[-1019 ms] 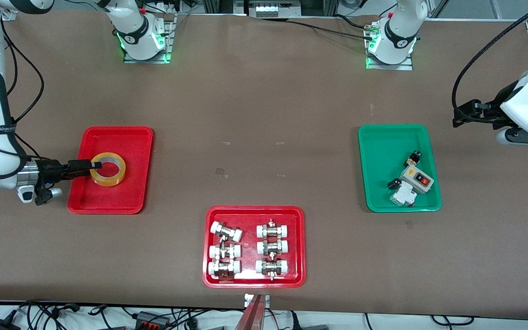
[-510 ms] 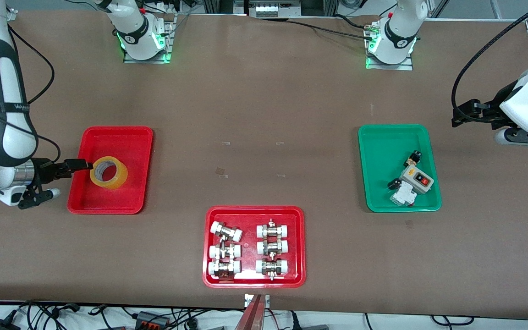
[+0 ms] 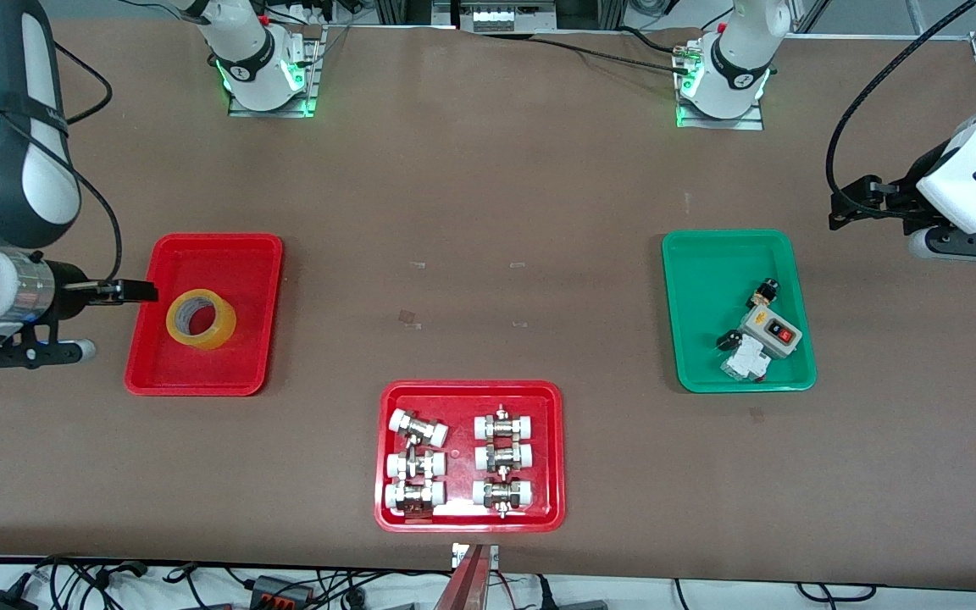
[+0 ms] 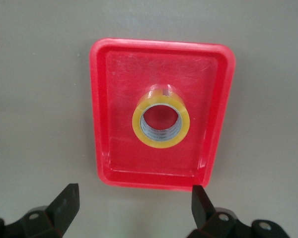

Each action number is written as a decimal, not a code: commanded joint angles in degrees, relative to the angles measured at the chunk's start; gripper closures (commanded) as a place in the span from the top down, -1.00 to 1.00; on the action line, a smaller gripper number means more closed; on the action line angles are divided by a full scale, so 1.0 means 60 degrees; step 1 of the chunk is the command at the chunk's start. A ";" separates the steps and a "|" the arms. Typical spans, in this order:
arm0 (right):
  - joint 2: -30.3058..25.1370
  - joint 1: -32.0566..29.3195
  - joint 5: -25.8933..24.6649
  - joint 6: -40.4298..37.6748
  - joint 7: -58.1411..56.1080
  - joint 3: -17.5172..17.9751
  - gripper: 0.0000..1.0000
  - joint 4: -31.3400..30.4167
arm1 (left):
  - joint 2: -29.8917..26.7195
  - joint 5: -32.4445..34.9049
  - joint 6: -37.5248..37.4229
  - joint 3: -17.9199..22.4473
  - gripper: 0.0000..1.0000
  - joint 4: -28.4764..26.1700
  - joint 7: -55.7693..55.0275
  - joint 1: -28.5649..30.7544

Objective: Left arm passes tape to right arm into tray

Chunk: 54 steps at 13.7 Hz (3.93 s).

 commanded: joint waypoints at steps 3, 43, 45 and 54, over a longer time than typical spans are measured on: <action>0.0149 -0.0073 -0.0067 -0.0691 0.0079 0.0023 1.00 0.1866 | -0.0116 -0.0140 -0.0104 0.0436 1.00 -0.0166 0.0079 -0.0297; -0.4158 -0.0439 -0.0141 0.1916 0.0225 0.0301 1.00 -0.3465 | -0.0146 -0.0462 0.0028 0.0333 1.00 -0.0181 -0.0053 -0.0326; -0.4172 -0.0615 -0.0155 0.1872 0.0211 0.0477 1.00 -0.3465 | -0.0146 -0.0463 0.0028 0.0348 1.00 -0.0196 -0.0068 -0.0341; -0.4260 -0.0601 -0.0126 0.1492 0.0255 0.0389 1.00 -0.3465 | -0.0146 -0.0638 0.0042 0.0333 1.00 -0.0181 -0.0068 -0.0385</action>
